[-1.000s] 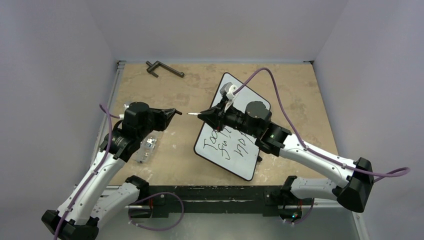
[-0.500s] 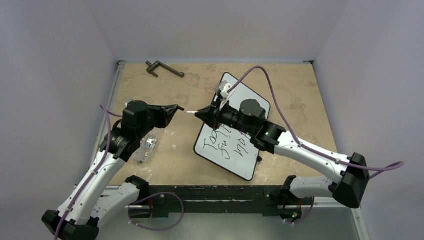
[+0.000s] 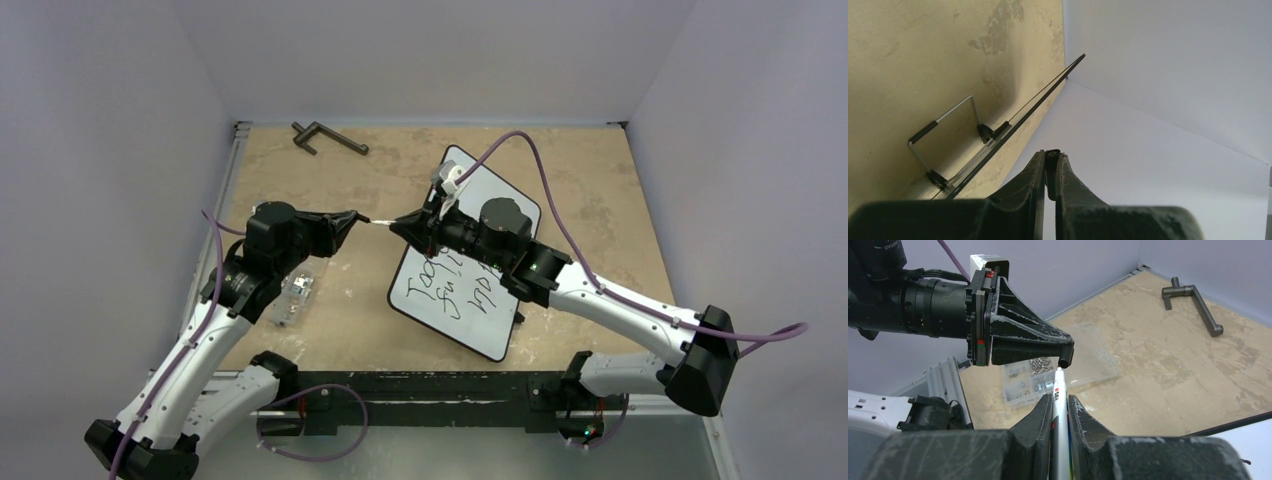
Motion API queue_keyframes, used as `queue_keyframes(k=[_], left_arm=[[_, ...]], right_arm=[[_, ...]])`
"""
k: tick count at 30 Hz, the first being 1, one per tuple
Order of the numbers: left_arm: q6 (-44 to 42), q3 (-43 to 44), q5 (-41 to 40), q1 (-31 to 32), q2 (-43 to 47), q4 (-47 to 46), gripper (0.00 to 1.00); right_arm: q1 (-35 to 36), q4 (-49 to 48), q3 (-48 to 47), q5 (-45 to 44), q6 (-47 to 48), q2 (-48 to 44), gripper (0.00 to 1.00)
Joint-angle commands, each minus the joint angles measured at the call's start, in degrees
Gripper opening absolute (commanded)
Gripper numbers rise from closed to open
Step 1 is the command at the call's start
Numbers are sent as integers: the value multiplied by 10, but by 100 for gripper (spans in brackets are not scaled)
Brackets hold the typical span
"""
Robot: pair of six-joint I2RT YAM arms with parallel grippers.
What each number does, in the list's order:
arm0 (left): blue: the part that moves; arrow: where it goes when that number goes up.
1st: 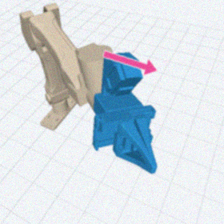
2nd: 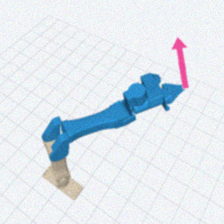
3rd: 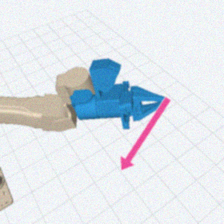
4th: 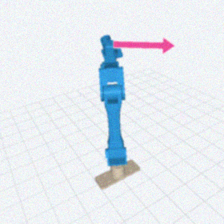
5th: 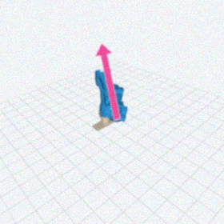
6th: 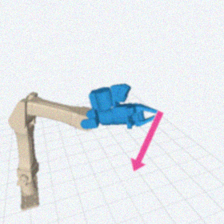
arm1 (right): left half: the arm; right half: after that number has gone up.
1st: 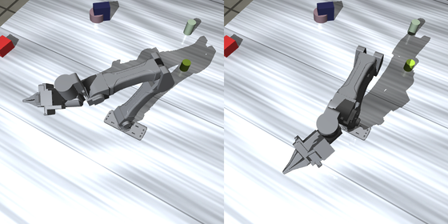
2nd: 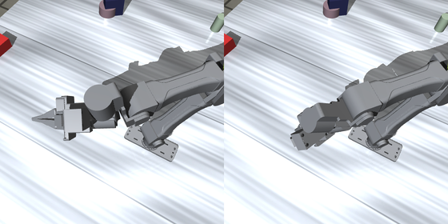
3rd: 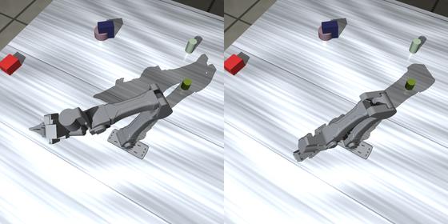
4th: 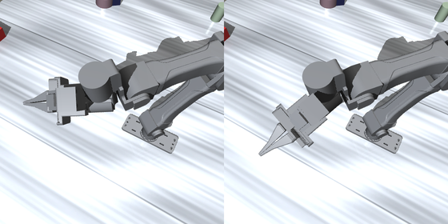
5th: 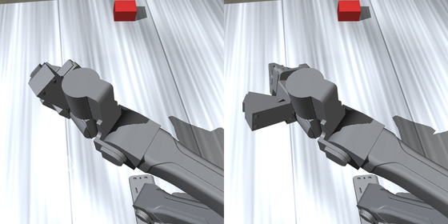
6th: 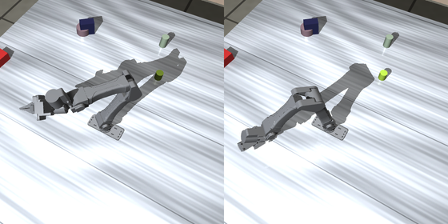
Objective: Write a sentence on the whiteboard
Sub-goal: Insert the whiteboard marker without the cap into the pen cap.
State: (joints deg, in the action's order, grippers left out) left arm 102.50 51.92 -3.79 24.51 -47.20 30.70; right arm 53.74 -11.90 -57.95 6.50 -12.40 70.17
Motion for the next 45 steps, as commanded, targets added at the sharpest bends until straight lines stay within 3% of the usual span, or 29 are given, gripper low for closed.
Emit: queue_keyframes(k=[1, 29, 45], left_arm=[[9, -1, 12, -4, -3, -27, 0], [14, -2, 28, -4, -2, -34, 0], [31, 6, 35, -4, -13, -49, 0]], right_arm=[[4, -31, -26, -18, 9, 3, 0], [4, -42, -37, -31, 6, 31, 0], [38, -28, -69, -121, 46, 70, 0]])
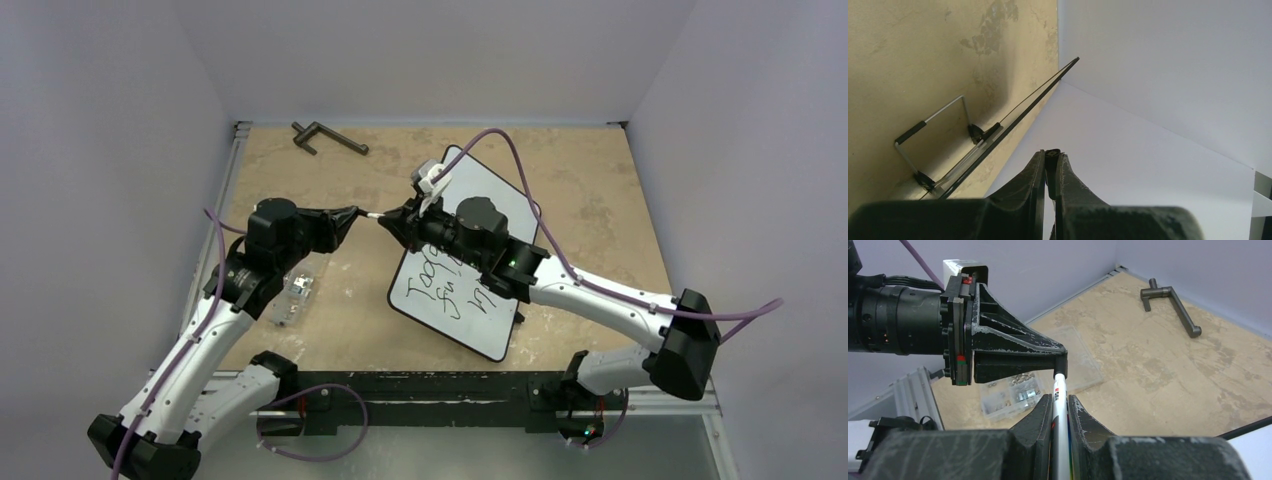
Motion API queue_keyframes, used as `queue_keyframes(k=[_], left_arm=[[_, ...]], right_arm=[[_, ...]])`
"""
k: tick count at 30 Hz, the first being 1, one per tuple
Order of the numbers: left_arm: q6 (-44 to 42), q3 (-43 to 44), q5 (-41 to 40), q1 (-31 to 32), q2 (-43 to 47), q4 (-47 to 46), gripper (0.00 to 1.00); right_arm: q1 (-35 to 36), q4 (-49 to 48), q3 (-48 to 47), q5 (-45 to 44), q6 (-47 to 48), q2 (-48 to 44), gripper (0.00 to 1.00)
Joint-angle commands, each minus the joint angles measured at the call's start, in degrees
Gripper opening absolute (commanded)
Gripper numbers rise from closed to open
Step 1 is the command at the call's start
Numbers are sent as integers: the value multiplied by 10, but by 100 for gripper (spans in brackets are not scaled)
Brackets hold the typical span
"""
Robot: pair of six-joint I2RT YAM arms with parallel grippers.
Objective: Write a sentence on the whiteboard
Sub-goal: Insert the whiteboard marker without the cap into the pen cap.
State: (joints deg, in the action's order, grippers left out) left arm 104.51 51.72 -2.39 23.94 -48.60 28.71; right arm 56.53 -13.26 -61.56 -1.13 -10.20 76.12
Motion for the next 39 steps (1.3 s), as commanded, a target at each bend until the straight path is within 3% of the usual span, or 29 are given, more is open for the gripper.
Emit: queue_keyframes(k=[1, 29, 39], left_arm=[[11, 9, 21, 1, 1, -30, 0], [0, 12, 41, 1, 44, -36, 0], [-7, -10, 42, 2, 61, -78, 0]], right_arm=[[13, -14, -34, -50, 26, 15, 0], [34, -29, -115, -83, 56, 136, 0], [34, -31, -158, -97, -28, 176, 0]])
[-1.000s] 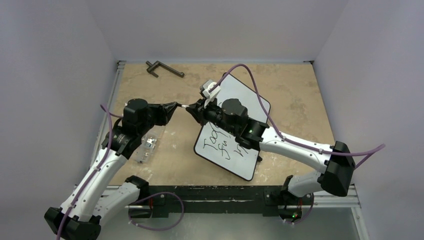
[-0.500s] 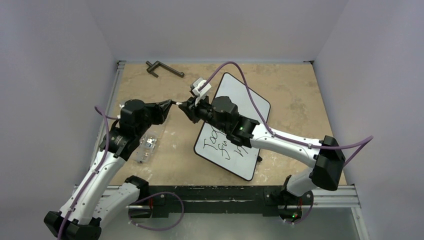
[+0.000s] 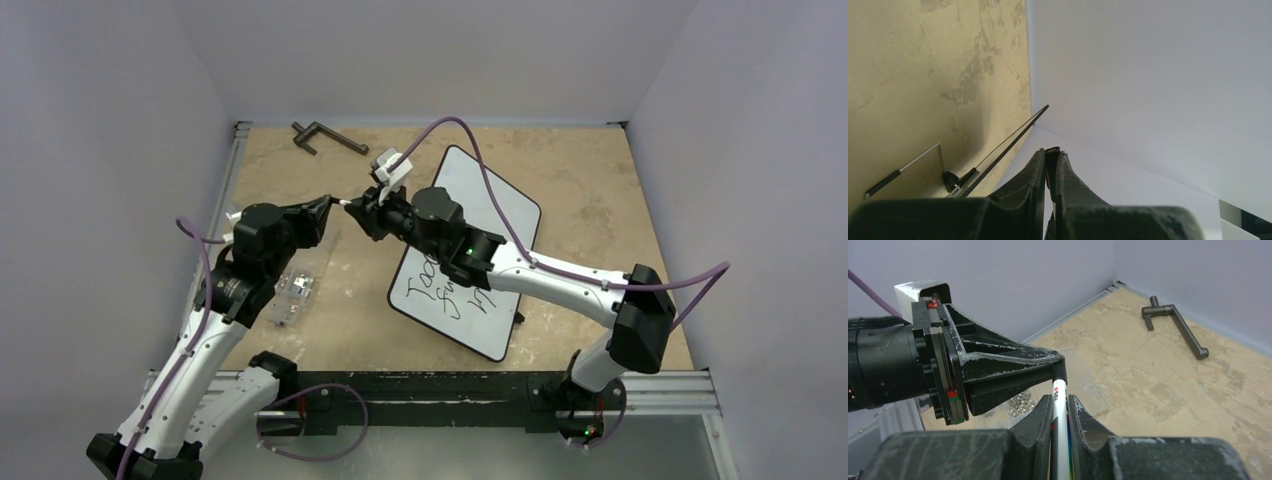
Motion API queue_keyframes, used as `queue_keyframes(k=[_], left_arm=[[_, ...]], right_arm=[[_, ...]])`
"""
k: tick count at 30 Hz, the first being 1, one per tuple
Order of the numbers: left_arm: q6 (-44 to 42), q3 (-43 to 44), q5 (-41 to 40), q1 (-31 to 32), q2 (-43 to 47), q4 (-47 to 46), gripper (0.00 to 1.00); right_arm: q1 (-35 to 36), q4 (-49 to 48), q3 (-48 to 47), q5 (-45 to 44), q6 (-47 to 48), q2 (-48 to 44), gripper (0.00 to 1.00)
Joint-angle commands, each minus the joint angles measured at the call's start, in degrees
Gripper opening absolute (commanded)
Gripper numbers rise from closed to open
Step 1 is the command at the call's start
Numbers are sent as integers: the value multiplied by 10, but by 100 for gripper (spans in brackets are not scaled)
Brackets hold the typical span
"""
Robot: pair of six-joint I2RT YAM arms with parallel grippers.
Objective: Write a sentence on the whiteboard
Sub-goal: Insert the whiteboard marker without the cap into the pen cap, then pass from the right arm to the left
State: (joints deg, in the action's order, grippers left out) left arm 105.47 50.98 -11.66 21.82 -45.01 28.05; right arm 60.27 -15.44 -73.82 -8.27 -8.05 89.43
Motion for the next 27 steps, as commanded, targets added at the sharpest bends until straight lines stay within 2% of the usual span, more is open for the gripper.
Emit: queue_keyframes(k=[1, 10, 17, 25, 27], left_arm=[[-17, -5, 135, 23, 26, -77, 0], [-21, -21, 135, 26, 36, -130, 0], [-17, -37, 128, 32, 45, -156, 0], [-22, -33, 96, 32, 74, -99, 0], [-23, -33, 88, 32, 81, -87, 7]], right_arm=[[-3, -6, -42, -22, -63, 48, 0], [-4, 34, -114, -6, -195, 91, 0], [-11, 38, -126, 19, -282, 96, 0], [-13, 41, -109, -11, -258, 69, 0], [-14, 42, -99, -21, -247, 60, 0]])
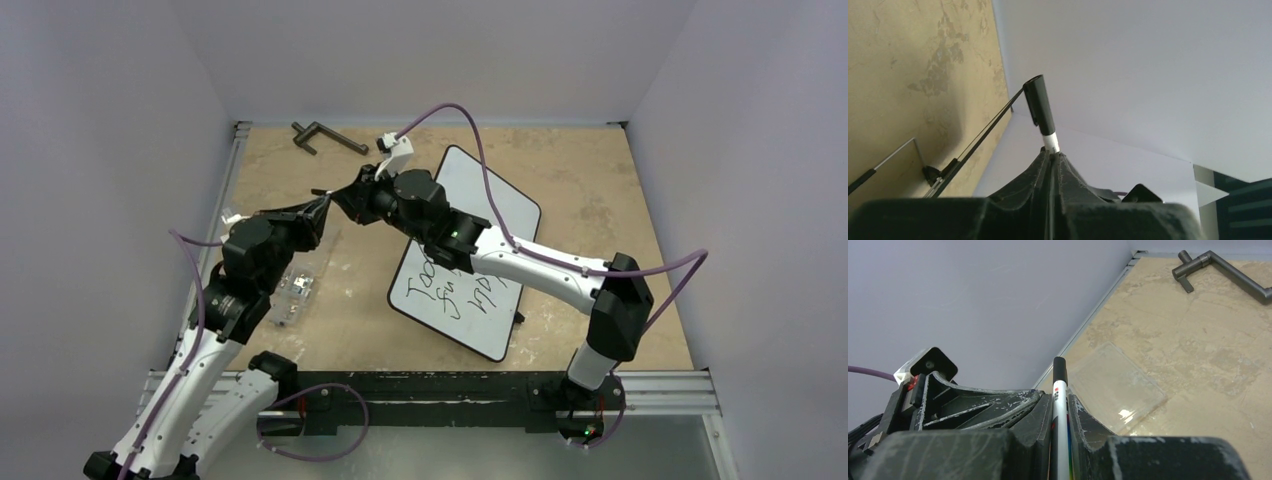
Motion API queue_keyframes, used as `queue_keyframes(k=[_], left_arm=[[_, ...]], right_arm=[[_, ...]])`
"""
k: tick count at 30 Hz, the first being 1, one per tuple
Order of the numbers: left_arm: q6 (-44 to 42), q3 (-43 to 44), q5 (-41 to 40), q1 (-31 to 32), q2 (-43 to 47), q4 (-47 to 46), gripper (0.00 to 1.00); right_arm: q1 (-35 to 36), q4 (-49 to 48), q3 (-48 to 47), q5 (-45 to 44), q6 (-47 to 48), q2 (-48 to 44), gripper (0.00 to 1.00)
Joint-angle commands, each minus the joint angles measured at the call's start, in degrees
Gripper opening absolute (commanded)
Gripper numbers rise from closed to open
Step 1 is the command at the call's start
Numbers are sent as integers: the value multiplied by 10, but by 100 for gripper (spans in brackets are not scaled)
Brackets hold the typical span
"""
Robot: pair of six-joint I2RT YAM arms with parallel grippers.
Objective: Write a sentence on the whiteboard
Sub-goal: Pass from the right arm to the left
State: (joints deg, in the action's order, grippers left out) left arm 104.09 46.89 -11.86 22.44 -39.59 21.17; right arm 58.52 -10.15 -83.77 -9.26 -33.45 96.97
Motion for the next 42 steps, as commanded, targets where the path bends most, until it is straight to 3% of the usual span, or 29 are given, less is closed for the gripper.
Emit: queue_keyframes(k=[1, 3, 6, 21, 42], left_arm=[[-10, 10, 87, 25, 29, -7, 14], [-13, 12, 84, 25, 33, 5, 29], [-17, 16, 80, 25, 39, 29, 37], [-22, 40, 30, 25, 48, 99, 38], [-6, 43, 57, 25, -11, 49, 32]], right_arm=[[4, -11, 6, -15, 11, -24, 0], [4, -12, 15, -22, 22, -35, 0], [3, -16, 28, -31, 33, -52, 0], [3, -37, 101, -25, 78, -130, 0], [4, -112, 162, 87, 128, -154, 0]])
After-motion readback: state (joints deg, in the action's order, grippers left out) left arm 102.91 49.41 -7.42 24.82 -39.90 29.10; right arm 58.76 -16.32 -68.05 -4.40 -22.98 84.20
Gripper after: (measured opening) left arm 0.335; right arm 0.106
